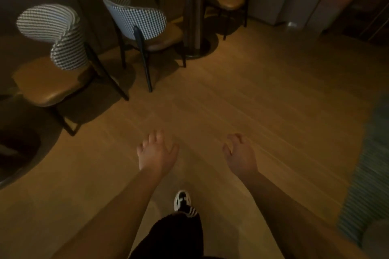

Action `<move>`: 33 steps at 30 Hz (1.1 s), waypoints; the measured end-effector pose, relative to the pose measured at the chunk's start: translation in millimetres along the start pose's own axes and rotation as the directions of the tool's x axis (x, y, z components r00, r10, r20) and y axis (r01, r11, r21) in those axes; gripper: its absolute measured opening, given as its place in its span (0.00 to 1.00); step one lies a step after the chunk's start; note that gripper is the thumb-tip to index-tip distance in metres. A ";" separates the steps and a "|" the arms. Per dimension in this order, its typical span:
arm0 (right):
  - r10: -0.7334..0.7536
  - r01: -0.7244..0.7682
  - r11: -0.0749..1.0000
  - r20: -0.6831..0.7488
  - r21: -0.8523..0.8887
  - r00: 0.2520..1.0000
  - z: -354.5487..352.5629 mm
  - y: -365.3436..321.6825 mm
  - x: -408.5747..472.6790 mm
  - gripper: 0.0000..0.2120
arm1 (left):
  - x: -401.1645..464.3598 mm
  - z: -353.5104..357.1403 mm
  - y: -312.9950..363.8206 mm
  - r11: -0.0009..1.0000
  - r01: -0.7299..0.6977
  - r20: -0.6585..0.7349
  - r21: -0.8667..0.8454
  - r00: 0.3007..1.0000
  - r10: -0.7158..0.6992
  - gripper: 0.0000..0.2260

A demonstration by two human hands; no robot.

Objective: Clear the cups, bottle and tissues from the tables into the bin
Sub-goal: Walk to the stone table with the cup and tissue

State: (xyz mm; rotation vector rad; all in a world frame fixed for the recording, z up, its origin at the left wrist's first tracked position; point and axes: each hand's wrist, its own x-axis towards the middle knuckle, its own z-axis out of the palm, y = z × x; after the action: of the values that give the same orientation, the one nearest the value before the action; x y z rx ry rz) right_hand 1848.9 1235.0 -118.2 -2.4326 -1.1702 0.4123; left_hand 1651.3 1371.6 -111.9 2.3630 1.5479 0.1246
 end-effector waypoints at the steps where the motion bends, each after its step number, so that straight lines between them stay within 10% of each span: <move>1: 0.005 -0.005 1.000 -0.004 0.003 1.000 -5.2 -5.3 38.9 0.18 | 41.5 -6.2 9.4 1.000 -0.009 -0.006 0.011 1.000 0.010 0.34; 33: -0.126 0.127 0.992 0.015 -0.018 0.992 -143.7 -20.6 1209.2 0.20 | 1150.2 -28.1 340.2 0.982 0.098 -0.106 -0.159 0.988 -0.115 0.33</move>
State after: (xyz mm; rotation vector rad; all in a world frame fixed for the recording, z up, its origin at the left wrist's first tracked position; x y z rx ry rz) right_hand 2627.4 2171.0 -87.6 -2.3588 -1.3314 0.3820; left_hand 2416.9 2295.2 -93.3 2.1834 1.6502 0.3481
